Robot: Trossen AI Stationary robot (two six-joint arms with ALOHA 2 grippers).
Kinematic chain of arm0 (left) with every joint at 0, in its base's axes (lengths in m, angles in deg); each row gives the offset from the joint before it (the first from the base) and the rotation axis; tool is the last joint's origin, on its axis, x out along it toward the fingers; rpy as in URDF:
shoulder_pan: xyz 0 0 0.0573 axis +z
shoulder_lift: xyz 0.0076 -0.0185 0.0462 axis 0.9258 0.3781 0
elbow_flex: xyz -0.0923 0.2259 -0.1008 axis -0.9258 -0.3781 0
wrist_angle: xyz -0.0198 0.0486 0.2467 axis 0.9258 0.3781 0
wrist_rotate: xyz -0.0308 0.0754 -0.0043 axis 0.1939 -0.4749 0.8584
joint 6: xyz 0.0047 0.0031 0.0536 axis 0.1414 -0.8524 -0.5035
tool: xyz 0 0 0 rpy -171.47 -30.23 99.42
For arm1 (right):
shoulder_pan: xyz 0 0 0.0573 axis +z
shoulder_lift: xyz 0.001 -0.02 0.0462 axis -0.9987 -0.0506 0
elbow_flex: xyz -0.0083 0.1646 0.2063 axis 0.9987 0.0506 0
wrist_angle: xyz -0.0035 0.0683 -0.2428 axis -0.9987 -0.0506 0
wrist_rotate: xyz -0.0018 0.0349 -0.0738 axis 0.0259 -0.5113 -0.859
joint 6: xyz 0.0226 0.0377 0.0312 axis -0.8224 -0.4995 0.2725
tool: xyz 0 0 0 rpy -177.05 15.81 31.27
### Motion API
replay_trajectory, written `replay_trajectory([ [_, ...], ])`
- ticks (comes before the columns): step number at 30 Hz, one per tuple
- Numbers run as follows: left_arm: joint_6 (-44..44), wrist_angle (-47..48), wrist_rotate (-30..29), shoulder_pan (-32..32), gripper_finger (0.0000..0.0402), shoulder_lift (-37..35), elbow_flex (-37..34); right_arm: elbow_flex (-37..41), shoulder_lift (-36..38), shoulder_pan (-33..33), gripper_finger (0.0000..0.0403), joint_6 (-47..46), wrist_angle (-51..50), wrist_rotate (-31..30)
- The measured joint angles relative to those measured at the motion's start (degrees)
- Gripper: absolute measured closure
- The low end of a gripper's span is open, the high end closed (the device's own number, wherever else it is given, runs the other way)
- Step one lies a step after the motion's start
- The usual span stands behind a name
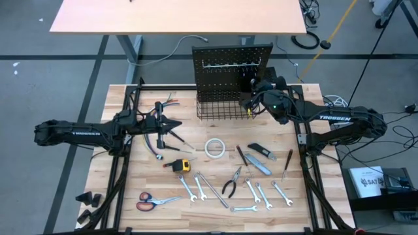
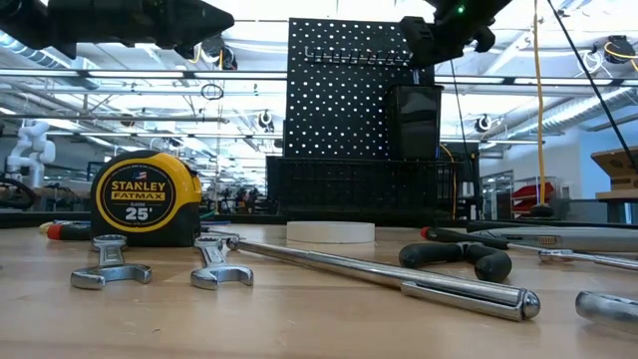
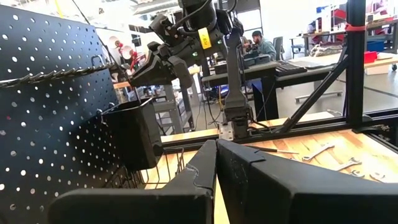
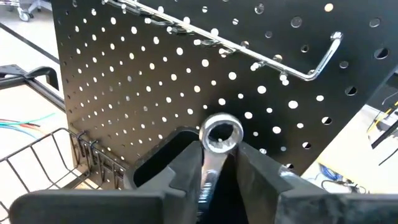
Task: Hang tools onto peg board
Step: Put the wrench into the black bin on the peg board
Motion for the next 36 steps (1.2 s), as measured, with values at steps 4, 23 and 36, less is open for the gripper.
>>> replay_trajectory([
  [4,0.00,-0.01,0.00,0.00,0.0387,0.00,0.00,0.00,0.00,0.00,0.0290,0.00,-0.39,-0.03],
  [23,0.02,0.17,0.00,-0.02,0.0387,0.00,0.00,-1.24,0.52,1.37,0.0211,0.29,-3.17,7.66],
  [36,0.09,3.31,-0.05,0.00,0.0387,0.00,0.04,-4.48,-0.11,11.25,0.0217,-23.94,-21.82,46.25],
])
